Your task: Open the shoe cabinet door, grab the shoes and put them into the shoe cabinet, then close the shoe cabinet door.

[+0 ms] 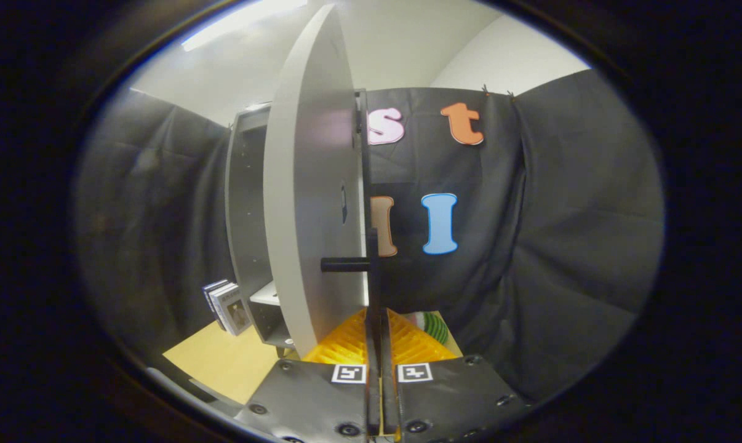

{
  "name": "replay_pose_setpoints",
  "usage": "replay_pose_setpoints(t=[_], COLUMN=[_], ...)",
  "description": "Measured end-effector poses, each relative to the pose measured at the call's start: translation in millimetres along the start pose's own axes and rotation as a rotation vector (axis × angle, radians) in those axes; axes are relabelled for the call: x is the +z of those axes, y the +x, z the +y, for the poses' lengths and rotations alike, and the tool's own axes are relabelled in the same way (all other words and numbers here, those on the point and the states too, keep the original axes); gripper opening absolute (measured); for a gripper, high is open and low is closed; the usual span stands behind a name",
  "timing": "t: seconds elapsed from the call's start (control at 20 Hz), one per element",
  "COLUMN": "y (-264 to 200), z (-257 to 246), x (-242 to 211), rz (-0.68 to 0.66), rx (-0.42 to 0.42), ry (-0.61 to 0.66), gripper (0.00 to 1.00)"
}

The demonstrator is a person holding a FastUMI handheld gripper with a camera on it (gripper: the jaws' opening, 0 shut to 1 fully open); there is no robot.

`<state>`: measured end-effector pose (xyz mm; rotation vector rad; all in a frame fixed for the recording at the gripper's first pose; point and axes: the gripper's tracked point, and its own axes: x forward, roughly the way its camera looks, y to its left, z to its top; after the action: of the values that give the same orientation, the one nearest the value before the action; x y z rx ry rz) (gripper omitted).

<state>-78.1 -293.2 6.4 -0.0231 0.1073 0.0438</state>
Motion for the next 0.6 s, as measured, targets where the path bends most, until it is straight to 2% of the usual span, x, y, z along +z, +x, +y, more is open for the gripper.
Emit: replay_pose_setpoints(t=[0.2,0.35,0.45,0.6], y=[-7.0,-32.4,-47.8,-67.0], z=[0.6,-0.4,10.1,31.0], x=[1.8,6.9,5.4,1.1], rz=[-0.005,-0.029,-0.032,-0.033], rx=[0.027,-0.01,-0.001,-0.031], ry=[-0.011,-0.011,0.019,-0.008], gripper=[0.05,0.05,0.05,0.05])
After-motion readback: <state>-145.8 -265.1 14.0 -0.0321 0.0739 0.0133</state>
